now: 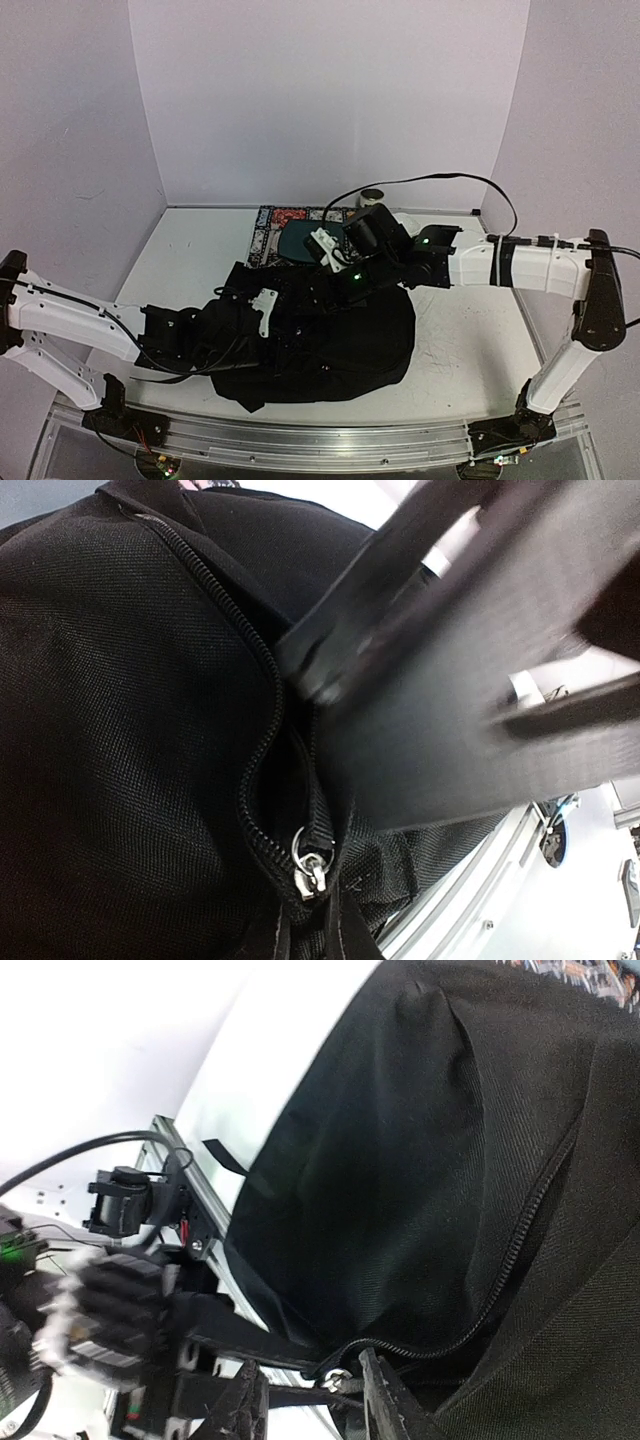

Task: Pack the student bag
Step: Grab the lower front pocket of the student bag.

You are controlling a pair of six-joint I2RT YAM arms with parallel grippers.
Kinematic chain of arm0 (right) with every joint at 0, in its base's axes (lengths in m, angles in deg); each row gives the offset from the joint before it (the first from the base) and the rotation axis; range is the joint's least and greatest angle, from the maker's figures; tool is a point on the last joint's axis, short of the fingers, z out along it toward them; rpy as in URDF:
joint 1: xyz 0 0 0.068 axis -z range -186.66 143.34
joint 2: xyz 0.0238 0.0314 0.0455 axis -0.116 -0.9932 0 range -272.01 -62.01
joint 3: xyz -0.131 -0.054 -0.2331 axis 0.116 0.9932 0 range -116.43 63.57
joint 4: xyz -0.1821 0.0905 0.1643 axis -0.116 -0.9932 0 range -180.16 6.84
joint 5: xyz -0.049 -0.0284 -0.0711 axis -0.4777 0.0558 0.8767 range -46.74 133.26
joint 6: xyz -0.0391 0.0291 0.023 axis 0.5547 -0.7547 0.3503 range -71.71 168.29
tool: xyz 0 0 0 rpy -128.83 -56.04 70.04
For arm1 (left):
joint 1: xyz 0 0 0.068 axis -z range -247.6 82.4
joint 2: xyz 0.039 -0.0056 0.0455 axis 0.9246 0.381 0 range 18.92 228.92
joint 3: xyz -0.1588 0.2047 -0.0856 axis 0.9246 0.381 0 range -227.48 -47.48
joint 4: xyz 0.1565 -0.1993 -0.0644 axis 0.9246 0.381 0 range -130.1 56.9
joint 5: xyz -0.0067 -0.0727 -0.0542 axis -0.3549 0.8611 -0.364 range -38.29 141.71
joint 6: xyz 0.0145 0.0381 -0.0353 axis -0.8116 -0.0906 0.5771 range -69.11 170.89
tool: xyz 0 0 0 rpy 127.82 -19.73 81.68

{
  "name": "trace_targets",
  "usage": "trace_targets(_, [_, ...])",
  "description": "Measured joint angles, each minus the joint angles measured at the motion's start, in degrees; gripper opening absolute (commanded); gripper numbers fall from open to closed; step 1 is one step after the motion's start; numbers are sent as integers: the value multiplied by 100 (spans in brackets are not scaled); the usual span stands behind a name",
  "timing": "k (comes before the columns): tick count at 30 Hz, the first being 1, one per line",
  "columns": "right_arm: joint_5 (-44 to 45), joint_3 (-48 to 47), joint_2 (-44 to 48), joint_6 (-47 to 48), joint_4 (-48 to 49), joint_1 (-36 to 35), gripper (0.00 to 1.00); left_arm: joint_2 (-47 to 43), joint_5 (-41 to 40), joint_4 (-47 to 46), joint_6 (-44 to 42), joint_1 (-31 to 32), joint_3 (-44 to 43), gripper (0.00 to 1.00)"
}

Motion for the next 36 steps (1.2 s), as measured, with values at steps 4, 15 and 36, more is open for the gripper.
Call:
trace_targets(4, [13,100,-198,-141,16,2,38,-20,-14,-185,-99,0,105,4])
trace_targets(15, [100,430,-203,-570,341,17,46,-57,-7,-520,-266,0,311,3])
trace_targets(36, [370,298,-251,-390,-28,16,44,-109,-9,-657,-378,0,411,2])
